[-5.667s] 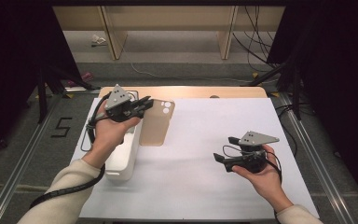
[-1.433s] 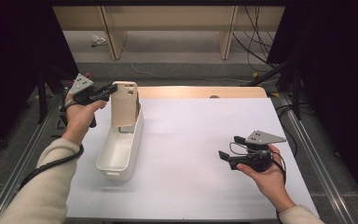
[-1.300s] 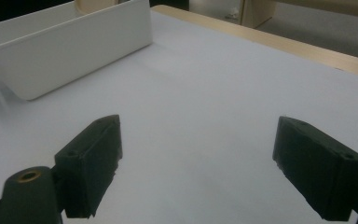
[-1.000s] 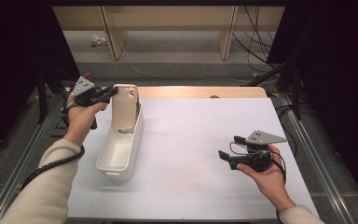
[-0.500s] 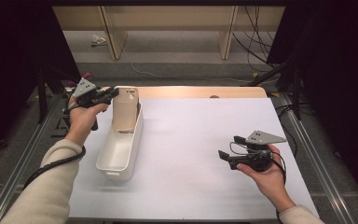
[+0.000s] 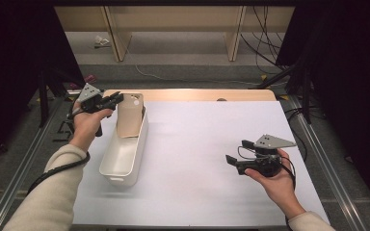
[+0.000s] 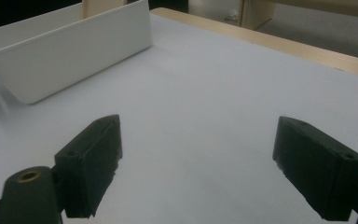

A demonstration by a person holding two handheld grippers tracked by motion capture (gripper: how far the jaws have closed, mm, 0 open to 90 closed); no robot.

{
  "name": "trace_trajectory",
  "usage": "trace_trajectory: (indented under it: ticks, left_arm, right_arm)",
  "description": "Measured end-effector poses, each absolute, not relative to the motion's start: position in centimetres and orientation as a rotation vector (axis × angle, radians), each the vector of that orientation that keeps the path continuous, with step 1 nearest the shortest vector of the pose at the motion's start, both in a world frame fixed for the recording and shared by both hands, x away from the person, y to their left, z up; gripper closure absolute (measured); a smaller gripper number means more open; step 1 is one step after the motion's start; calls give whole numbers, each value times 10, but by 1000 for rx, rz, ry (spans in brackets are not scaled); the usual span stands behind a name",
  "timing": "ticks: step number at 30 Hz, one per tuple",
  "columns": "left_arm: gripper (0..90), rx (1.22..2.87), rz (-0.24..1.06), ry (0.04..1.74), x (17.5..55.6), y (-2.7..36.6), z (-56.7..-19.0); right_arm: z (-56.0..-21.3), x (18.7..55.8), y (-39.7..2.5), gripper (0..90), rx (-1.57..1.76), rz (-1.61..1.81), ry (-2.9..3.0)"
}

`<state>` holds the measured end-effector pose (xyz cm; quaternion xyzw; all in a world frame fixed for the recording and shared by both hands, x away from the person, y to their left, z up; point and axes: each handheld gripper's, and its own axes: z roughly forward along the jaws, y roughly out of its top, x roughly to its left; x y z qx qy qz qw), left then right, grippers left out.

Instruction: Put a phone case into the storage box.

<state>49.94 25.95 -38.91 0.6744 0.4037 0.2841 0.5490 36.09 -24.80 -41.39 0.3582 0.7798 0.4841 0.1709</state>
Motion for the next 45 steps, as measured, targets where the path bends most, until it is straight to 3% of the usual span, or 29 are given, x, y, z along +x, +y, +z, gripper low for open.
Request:
trace_trajectory:
  ticks: [45]
  left_arm:
    - [807, 1613, 619, 1018, 508, 262, -413]
  right_arm:
    - [-415, 361, -248, 165, 1019, 1368, 2221]
